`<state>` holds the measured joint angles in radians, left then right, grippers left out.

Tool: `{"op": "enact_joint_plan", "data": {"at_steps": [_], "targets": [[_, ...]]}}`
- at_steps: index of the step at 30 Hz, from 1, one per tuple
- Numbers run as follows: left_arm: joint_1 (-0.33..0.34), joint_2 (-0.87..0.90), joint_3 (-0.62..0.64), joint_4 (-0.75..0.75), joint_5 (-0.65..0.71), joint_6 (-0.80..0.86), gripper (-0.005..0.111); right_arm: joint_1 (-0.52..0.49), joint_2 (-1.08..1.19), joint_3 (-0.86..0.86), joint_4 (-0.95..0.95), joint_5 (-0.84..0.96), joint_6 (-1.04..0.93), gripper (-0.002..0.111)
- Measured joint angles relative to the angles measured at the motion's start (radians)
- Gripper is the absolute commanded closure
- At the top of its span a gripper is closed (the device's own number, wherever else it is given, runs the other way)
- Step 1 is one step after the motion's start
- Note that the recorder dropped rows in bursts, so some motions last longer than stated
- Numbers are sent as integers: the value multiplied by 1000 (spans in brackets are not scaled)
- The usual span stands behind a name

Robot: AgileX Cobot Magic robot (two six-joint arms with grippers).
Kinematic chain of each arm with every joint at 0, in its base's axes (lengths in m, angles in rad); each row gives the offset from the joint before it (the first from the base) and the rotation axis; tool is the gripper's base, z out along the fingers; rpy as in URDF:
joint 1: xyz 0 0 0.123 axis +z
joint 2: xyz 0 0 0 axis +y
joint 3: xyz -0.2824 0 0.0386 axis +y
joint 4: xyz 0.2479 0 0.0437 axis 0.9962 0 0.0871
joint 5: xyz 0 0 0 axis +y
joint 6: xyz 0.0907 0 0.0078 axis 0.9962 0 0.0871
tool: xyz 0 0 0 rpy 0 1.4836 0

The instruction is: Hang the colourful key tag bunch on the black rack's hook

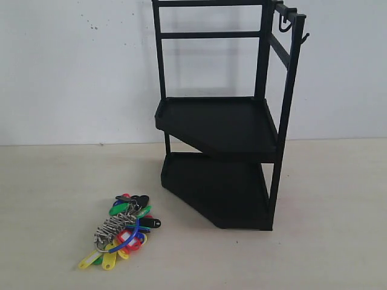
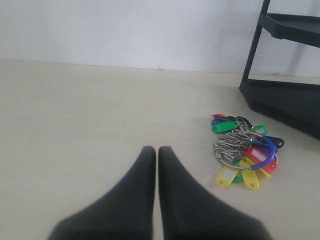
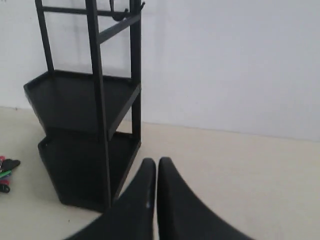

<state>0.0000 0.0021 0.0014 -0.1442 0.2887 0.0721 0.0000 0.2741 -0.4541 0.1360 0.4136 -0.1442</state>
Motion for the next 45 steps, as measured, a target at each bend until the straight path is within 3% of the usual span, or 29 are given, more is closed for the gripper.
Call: {"op": "enact_joint_plan", "data": {"at_steps": [10, 15, 22, 34, 38, 45], "targets": [[0, 0, 0, 0, 0, 0, 102, 0, 2, -2, 125, -66, 62, 107], [0, 0, 0, 0, 0, 0, 102, 0, 52, 2, 361, 43, 105, 107], [0, 0, 0, 0, 0, 0, 102, 0, 242, 106, 821, 59, -169, 107], [0, 0, 0, 0, 0, 0, 102, 10, 696, 92, 1440, 230, -822, 109], [0, 0, 0, 0, 0, 0, 102, 132, 767, 79, 1573, 211, -996, 109], [0, 0, 0, 0, 0, 0, 102, 516, 813, -27, 1596, -197, -1014, 109]]}}
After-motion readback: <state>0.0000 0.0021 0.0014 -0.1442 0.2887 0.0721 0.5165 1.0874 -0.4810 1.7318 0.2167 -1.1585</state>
